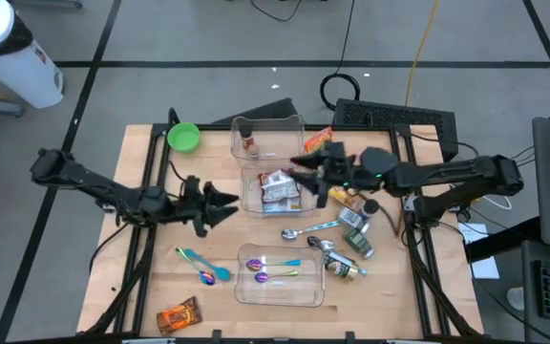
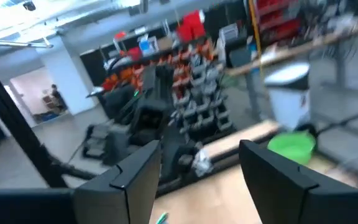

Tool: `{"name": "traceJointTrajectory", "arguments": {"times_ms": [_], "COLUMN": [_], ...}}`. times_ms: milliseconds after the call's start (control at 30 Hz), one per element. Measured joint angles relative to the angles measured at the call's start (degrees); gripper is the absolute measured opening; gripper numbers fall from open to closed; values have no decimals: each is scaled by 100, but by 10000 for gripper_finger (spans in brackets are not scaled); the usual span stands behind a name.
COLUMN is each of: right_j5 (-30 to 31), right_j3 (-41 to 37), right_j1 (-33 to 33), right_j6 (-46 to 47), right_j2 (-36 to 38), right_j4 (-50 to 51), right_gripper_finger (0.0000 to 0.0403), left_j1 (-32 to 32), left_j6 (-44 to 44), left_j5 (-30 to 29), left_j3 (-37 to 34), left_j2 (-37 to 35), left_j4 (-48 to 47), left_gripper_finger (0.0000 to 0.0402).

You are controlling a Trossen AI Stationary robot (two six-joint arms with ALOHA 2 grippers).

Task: Pick & Place Food Item
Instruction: Put the orange noodle pack into the middle transparent bin

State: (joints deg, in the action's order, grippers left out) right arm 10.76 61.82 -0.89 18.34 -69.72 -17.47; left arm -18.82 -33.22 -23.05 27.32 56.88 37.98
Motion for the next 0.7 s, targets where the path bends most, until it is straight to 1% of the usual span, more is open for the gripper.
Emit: {"name": "traceJointTrajectory", "arguments": {"times_ms": [133, 200, 267, 367, 433, 533, 633, 700], "right_j5": [588, 761, 857, 800, 663, 524, 202, -110], "right_j3": [4, 4, 4, 4, 4, 4, 4, 4], "right_j1": [28, 106, 220, 431, 551, 693, 935, 1220], "right_j6": [-483, -546, -341, 104, 185, 178, -53, -201], "right_j2": [485, 682, 839, 992, 1017, 1007, 898, 795], "right_j4": [621, 1081, 1637, 2693, 3414, 4417, 5149, 5615], "right_gripper_finger": [210, 210, 210, 210, 210, 210, 210, 210], "left_j1": [-204, -239, -227, -82, 76, 371, 767, 1081], "left_j6": [710, 1141, 1453, 1527, 1480, 1421, 1477, 1577], "left_j5": [217, 406, 563, 852, 1178, 1536, 1574, 1571], "left_j3": [957, 1446, 1882, 2477, 2867, 3469, 4107, 4523], "left_j2": [765, 1153, 1519, 1983, 2209, 2437, 2566, 2648], "left_j4": [-18, -39, -90, -431, -1011, -2245, -3563, -4170], "left_gripper_finger": [246, 246, 246, 246, 246, 246, 246, 246]}}
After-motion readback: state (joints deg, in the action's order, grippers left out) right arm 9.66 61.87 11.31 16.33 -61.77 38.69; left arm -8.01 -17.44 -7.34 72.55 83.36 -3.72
